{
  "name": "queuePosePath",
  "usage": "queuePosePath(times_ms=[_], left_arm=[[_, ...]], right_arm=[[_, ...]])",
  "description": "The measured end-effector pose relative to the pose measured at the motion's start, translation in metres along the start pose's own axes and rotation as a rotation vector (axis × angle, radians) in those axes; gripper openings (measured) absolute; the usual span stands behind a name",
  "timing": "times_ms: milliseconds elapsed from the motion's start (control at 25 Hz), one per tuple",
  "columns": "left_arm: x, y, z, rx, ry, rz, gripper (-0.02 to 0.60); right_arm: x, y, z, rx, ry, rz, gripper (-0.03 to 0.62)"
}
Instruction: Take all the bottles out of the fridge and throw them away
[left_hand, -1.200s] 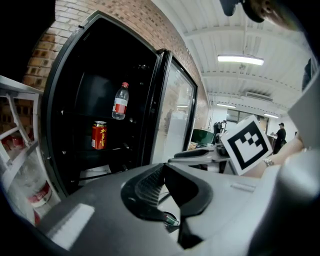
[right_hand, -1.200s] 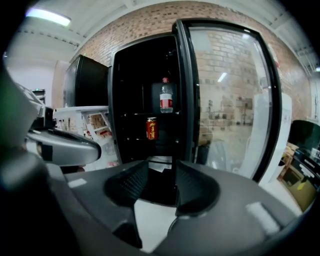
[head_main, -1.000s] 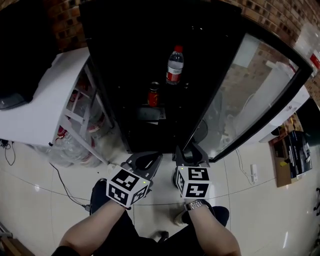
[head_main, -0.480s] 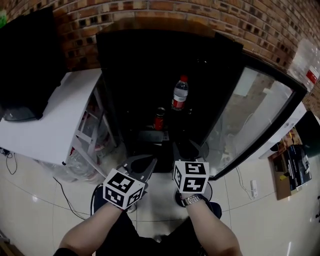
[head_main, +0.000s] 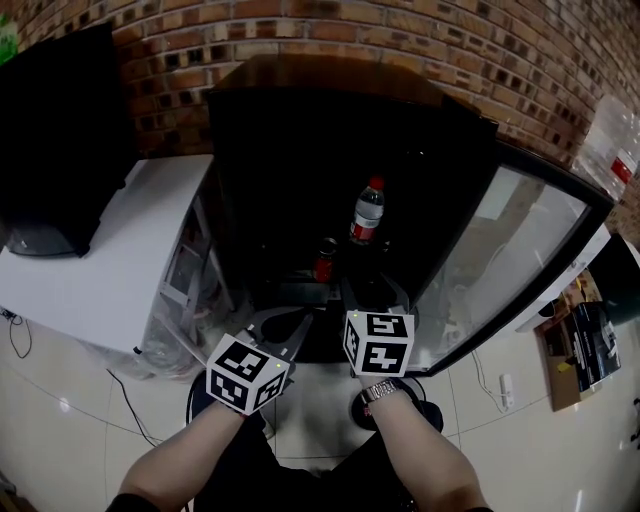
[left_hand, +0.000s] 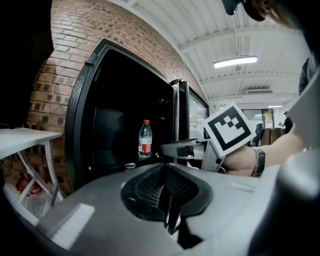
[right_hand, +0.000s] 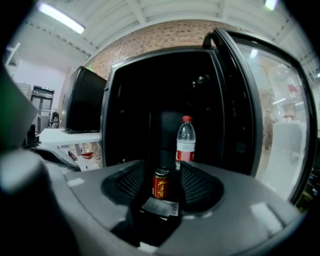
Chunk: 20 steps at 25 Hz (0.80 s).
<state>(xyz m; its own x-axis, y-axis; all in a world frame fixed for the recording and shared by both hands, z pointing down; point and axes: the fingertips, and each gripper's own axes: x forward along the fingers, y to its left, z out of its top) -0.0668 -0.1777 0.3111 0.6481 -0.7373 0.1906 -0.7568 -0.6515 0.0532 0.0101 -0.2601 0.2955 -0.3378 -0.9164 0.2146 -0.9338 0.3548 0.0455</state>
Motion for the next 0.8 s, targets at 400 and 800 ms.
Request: queuePosePath(times_ms=[400,800], left_arm=[[0.026,0.016,0.029,0.033,-0.027,-0.049,0.003],[0.058,0.036,0.041,0.045,-0.030,-0.089,0.003]], right_arm=[[0.031,-0.021,0.029,0.004,-0.007,-0.064,0.258],[0.072,-0.039,0.032,0.007,0.030,-0.111,0.284]])
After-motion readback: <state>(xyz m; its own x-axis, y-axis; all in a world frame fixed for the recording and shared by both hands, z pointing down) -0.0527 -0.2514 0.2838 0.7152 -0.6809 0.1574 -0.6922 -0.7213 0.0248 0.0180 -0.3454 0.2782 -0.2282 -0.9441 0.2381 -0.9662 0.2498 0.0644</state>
